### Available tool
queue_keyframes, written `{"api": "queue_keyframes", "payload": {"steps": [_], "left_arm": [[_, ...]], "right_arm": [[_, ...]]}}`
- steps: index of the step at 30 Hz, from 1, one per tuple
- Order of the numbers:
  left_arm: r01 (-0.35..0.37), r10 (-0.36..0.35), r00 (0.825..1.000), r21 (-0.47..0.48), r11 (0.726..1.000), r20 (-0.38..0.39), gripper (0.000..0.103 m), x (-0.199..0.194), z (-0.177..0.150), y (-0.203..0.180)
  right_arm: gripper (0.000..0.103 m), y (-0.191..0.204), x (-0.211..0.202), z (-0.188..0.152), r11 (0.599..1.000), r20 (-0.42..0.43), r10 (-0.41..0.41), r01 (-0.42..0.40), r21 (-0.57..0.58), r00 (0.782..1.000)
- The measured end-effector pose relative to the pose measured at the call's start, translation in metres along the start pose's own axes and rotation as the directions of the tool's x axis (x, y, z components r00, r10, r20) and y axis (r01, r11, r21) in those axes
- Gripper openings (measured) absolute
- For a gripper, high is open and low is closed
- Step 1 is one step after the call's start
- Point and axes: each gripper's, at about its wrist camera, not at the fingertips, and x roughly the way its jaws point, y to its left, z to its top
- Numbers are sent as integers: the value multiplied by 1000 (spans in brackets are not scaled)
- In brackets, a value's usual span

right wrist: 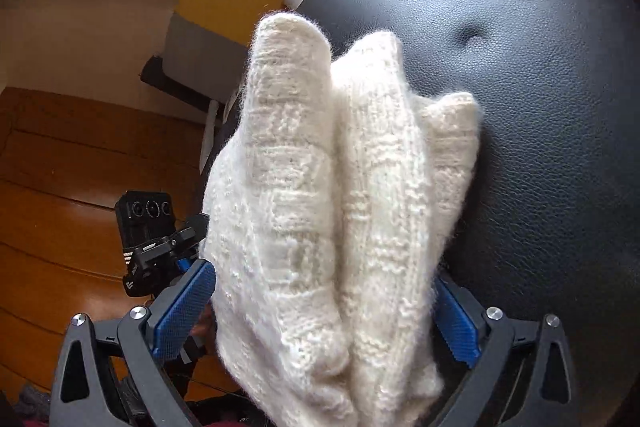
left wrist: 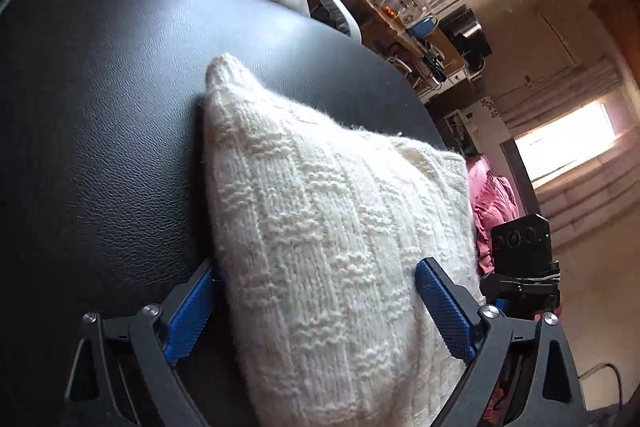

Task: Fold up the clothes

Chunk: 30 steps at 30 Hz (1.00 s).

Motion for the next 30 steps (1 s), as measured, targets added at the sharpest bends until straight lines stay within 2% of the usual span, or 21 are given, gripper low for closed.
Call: {"api": "queue_keyframes", "payload": {"steps": [4,8,10,12,13,14,16,17,19,21,24,26,30], "left_arm": [[44,-43,998,11,999,-55,97,9,6,-2],[52,-48,992,28,998,-114,97,14,8,-5],[49,-45,990,27,998,-130,97,14,7,-7],[46,-42,988,27,999,-146,97,15,6,-9],[45,-40,987,26,999,-154,96,15,6,-10],[36,-30,988,32,999,-152,87,15,5,-11],[11,-4,991,55,998,-130,75,12,0,-14],[7,1,993,61,998,-118,69,10,-3,-16],[3,4,996,78,997,-95,63,6,-8,-17],[-1,8,997,96,995,-71,61,3,-13,-18],[-11,15,999,126,992,-34,62,-2,-20,-19],[-27,30,999,142,990,-18,67,-3,-23,-19],[-58,59,998,152,987,-2,75,-4,-28,-18]], "right_arm": [[103,10,3,-9,998,64,-7,11,-60,998],[103,24,-8,-51,970,79,-48,66,-233,996],[103,22,-11,-58,963,67,-65,80,-256,996],[94,7,-17,-57,984,82,-42,55,-167,996],[73,0,-20,-55,992,88,-36,47,-120,995],[60,-5,-22,-55,994,94,-29,39,-99,995],[53,-3,-26,-61,990,100,-35,48,-132,994],[52,-2,-26,-63,988,107,-41,56,-143,993],[53,-2,-28,-68,987,129,-36,55,-151,991],[59,-1,-27,-70,986,151,-8,33,-163,989],[66,3,-26,-66,983,125,-7,29,-179,992],[74,4,-23,-59,981,129,-20,44,-189,991],[75,7,-13,-60,955,159,-90,130,-267,983]]}}
